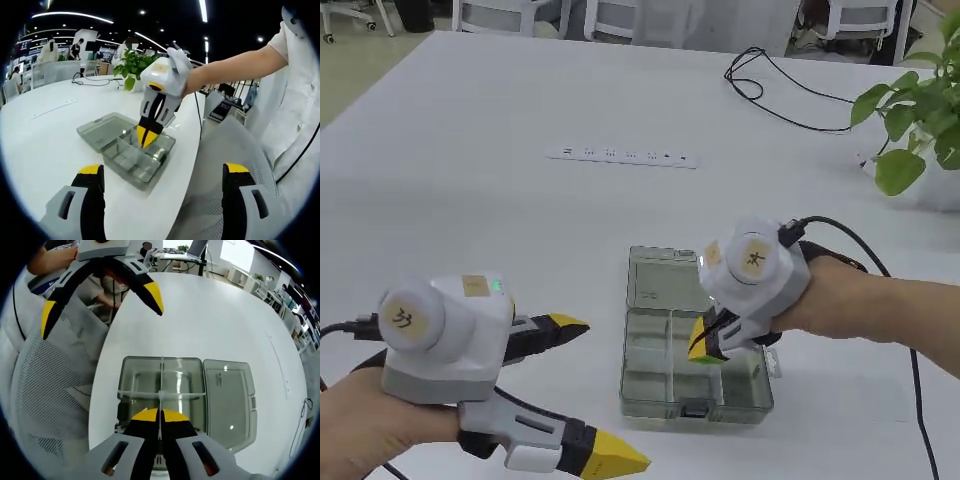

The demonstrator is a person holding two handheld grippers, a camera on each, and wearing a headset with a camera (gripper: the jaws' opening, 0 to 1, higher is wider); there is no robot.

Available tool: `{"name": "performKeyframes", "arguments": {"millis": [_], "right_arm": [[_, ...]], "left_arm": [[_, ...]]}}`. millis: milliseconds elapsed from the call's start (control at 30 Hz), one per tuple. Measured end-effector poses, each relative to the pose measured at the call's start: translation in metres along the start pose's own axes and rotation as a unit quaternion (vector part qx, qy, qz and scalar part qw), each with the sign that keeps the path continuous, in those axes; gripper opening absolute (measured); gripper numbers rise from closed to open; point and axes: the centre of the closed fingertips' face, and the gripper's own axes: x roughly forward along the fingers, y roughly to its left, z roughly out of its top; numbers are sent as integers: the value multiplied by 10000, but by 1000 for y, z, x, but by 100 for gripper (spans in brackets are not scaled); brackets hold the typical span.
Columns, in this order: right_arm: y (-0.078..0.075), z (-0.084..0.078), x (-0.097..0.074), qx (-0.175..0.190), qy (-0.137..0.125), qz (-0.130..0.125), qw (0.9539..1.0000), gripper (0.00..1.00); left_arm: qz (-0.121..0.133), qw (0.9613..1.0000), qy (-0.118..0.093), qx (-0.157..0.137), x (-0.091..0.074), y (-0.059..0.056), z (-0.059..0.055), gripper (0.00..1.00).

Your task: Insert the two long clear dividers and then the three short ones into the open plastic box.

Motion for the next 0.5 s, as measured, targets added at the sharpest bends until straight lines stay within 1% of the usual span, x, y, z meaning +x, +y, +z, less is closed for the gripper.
{"name": "performKeyframes", "arguments": {"millis": [200,500], "right_arm": [[0,-1,1,-3,8,-14,10000,3],[0,-1,2,-49,55,-89,9999,3]], "left_arm": [[1,10000,-32,3,0,1,2,100],[-34,10000,-86,-1,2,-2,5,100]]}}
